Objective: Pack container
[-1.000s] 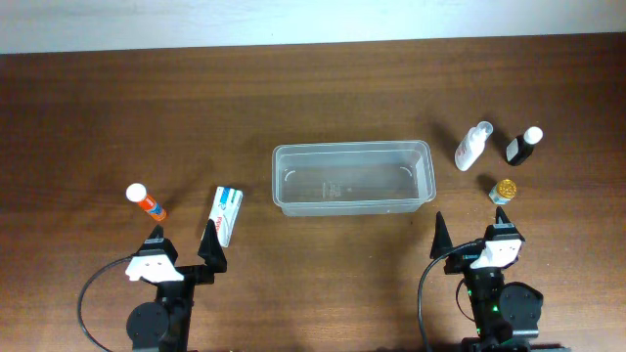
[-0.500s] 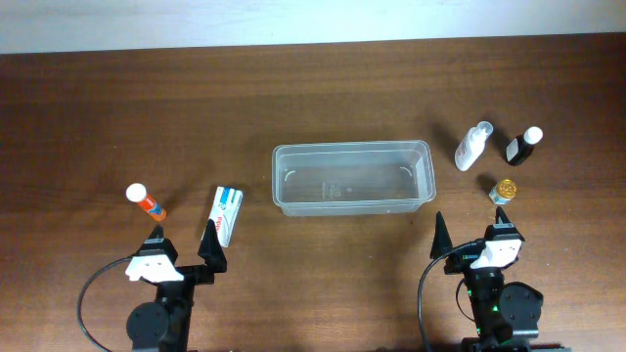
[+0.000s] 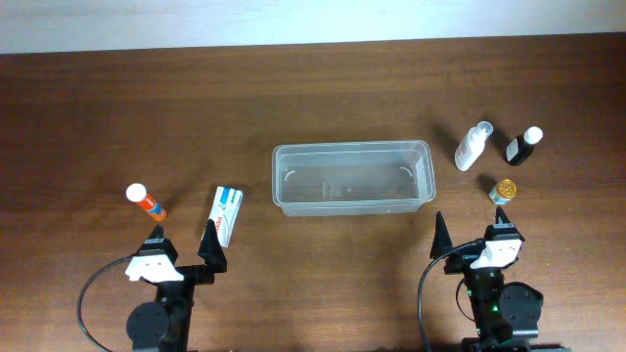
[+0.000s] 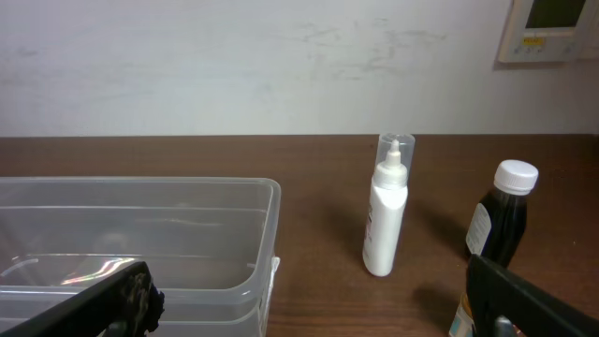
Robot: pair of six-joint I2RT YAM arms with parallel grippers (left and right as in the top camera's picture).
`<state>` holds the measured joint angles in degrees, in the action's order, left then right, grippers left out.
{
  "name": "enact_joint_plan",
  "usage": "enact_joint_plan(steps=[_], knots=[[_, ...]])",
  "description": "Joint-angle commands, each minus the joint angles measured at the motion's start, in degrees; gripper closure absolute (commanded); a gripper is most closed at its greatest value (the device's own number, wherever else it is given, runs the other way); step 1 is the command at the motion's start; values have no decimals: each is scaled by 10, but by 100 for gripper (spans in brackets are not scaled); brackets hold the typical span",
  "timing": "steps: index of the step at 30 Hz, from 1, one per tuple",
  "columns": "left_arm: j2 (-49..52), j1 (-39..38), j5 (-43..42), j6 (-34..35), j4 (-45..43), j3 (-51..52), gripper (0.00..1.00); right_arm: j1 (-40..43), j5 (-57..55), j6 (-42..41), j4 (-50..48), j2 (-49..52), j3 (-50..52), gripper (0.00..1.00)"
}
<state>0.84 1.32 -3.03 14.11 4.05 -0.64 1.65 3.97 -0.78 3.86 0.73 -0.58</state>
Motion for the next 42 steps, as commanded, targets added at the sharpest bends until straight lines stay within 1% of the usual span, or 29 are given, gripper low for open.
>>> enact_joint_plan(steps=[1,27,31,34,36,42], knots=[[-4,3,-4,-9,3,1,1,-5,5,3,3,-5,3,2],[-4,3,-7,-9,3,1,1,-5,5,3,2,-5,3,1],[-4,3,-6,-9,3,1,1,-5,5,3,-21,-5,3,1],[-4,3,-6,-9,3,1,1,-5,9,2,-17,-5,3,2],[-4,3,-6,-9,1,1,1,-5,18,-16,-17,-5,3,2],[-4,3,-13,-9,-1,-4,1,-5,15,-16,-4,1,-11,2]])
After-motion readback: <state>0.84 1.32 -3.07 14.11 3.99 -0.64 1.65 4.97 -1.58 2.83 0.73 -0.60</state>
